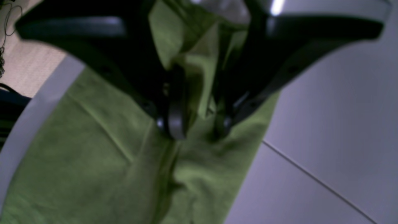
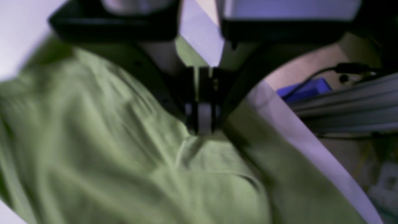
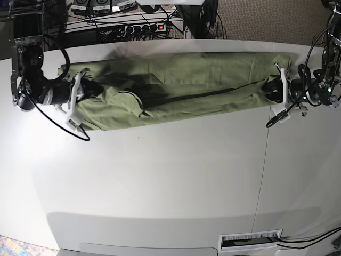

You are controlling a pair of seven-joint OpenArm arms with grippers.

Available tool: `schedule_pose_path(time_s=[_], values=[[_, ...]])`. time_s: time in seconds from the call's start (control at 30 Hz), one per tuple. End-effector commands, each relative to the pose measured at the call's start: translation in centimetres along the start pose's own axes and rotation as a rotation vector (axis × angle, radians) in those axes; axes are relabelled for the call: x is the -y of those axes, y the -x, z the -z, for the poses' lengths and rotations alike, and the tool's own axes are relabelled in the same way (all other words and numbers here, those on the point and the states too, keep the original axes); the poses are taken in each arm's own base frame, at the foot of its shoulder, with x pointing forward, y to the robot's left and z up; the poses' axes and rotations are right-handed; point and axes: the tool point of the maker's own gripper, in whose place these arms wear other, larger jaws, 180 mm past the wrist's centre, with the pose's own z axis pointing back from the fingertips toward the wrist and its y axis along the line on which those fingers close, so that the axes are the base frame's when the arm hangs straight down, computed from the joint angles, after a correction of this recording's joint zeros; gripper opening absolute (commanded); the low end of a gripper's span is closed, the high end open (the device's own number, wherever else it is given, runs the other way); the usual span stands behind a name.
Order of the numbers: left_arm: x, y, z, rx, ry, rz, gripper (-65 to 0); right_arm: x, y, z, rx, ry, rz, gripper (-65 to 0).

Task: Fold the T-shirt properly
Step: 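Pull the strip end with the right gripper to straighten the strip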

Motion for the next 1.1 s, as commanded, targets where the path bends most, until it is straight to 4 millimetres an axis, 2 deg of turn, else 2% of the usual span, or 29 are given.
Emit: schedule_pose_path(time_s=[0.0,0.43,0.57,0.77,0.97,1.07], values=[[-1.0,1.5,-0.4,-0.080,-0.044,0.019,-46.9,0.3,-1.2,-1.2,0.039,0.009,-0.021,-65.0],[-1.1,1.4,-0.4,-0.078,-0.046,0.021,-46.9,0.4,-1.0,-1.4,0.033,0.013,-0.021,-65.0],[-1.5,0.3,-0.6,-0.048,-0.048,0.019,-46.8,-0.1,-1.8,-1.4,0.062,-0.011,-0.021,-52.4],[-3.0,-2.9,-1.8,0.023,-0.063,0.007,-46.6,-1.9,-5.2,-0.5,0.184,-0.092,-0.026,-52.2],[-5.5,-5.3,-4.9,0.122,-0.117,-0.061,-45.9,-3.7,-9.2,1.5,0.293,-0.135,-0.047,-52.3],[-6.3,-5.7,-6.5,0.150,-0.126,-0.111,-45.2,-3.1,-8.8,3.7,0.236,-0.053,-0.052,-52.6]])
